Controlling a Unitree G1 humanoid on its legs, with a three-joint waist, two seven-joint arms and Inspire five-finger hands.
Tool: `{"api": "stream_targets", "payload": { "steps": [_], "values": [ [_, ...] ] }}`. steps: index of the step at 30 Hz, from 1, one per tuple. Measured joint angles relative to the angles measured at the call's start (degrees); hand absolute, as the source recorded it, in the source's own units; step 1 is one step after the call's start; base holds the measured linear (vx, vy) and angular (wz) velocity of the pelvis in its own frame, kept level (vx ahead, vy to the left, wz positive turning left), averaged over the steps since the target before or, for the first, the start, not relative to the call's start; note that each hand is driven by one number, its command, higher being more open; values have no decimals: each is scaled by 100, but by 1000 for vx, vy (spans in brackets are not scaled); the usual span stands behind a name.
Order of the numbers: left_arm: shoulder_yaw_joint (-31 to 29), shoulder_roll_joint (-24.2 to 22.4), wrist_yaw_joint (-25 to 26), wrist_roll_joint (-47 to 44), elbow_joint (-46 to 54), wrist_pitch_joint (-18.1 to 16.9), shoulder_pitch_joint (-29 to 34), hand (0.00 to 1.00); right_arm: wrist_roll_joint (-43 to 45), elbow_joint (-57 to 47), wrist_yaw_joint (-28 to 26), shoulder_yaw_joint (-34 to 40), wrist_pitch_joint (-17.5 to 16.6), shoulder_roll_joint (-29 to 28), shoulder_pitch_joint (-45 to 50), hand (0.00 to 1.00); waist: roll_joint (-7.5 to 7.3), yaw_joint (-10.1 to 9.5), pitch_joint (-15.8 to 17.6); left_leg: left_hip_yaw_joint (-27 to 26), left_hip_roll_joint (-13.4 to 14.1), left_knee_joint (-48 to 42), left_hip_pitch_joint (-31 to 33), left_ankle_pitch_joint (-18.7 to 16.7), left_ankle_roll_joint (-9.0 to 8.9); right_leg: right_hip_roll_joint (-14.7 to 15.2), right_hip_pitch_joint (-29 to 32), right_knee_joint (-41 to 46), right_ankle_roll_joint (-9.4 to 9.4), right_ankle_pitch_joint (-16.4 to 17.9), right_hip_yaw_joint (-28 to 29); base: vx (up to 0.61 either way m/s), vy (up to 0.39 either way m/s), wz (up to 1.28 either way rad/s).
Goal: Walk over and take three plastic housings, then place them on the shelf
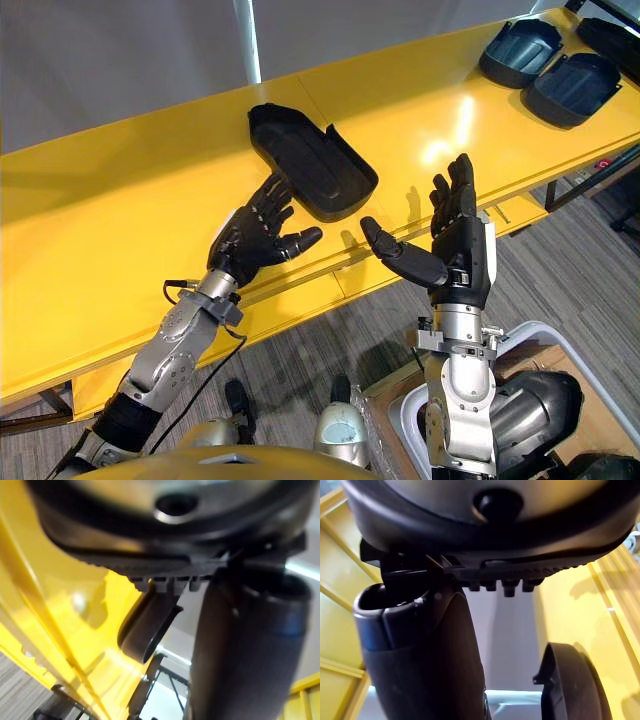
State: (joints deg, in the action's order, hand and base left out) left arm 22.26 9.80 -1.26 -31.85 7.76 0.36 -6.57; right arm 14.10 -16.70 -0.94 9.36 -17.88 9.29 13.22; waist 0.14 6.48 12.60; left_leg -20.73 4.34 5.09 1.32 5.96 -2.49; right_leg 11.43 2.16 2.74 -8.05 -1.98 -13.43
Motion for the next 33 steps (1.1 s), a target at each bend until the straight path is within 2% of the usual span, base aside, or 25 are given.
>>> {"api": "stream_targets", "payload": {
  "steps": [4, 7, 15, 18, 20, 26, 30, 33],
  "values": [
    [-1, -44, 25, 34, 242, 0, 0, 100, -16, 1, 21, -59, 12, 0, 135, 100, 47, -10, 11, -31, 6, 3, -56, -7, -6, -7, -35, 1, -8, 7, 37, 0, 0, -5],
    [2, -56, 231, 78, 288, 0, 1, 100, -17, 2, 4, -105, 21, 0, 197, 100, 111, -6, 12, -57, 6, 5, -72, -7, -5, -7, -35, 5, -19, 15, 69, 0, 0, -4],
    [-148, -131, 1136, 501, 290, -46, 169, 100, -274, 54, -36, -82, 26, 10, 319, 100, 139, -11, -4, 85, 5, 5, -79, 23, -1, -7, -123, 6, -9, 8, -55, 1, 1, 7],
    [-410, -215, 1405, 801, 291, -259, 427, 100, -475, 308, 111, -63, 25, 282, 55, 100, 137, -99, -5, 218, 2, 6, -72, 50, 1, -7, -193, 5, -9, 8, -148, -10, 7, 20],
    [-537, -206, 1502, 994, 312, -442, 541, 100, -464, 721, 208, 113, 60, 640, -304, 100, 133, -229, -4, 377, 1, 6, -69, 93, -14, -7, -311, 4, -6, 11, -310, -29, 12, 39],
    [-934, -112, 1396, 1224, 870, -927, 984, 100, -421, 1461, 331, 401, 206, 1213, -1064, 100, 59, -509, -17, 668, 11, 7, 31, 206, 16, -26, -403, 4, 1, 11, -597, -51, 9, 27],
    [-1146, 13, 1058, 1220, 904, -1164, 1136, 100, -405, 1959, 373, 481, 317, 1277, -1342, 100, -72, -552, -55, 763, 10, 7, 90, 246, 40, -30, -439, -2, -16, 39, -702, -37, 10, 16],
    [-1204, 99, 838, 1208, 926, -1178, 1180, 100, -305, 2326, 389, 584, 393, 1307, -1459, 100, -135, -622, -54, 809, 3, 7, 130, 281, 59, -30, -428, -7, -14, 36, -745, -14, 14, 10]
  ]
}}
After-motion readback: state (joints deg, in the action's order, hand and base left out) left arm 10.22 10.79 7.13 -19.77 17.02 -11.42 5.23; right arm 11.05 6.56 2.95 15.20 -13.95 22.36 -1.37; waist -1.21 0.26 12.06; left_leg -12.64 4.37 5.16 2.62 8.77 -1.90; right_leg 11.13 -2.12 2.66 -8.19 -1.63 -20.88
